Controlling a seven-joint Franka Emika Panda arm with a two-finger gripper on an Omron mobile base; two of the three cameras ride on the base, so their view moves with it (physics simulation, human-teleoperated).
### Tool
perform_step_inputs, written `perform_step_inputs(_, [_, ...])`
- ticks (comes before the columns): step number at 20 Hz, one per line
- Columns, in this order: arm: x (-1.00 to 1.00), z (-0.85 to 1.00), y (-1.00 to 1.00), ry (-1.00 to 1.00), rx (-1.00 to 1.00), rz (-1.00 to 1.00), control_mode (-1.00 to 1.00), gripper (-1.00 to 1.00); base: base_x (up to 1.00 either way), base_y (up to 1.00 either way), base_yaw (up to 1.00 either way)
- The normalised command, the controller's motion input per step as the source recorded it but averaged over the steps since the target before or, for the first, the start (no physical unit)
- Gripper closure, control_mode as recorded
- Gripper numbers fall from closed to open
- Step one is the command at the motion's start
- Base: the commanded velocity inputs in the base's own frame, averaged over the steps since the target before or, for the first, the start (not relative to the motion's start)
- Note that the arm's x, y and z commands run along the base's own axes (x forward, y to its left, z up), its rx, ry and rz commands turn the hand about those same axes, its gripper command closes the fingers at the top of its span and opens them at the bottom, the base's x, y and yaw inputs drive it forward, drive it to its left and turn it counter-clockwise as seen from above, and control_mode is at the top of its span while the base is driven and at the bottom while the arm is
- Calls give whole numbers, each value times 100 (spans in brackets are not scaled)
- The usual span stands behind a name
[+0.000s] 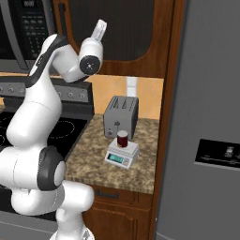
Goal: Pick the canned food and place it on the digital scale for weighing, and close the cabinet.
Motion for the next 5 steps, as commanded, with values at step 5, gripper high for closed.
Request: perform_step_inputs(5, [-28,-39,1,24,0,-4,-100,-100,0,0,0])
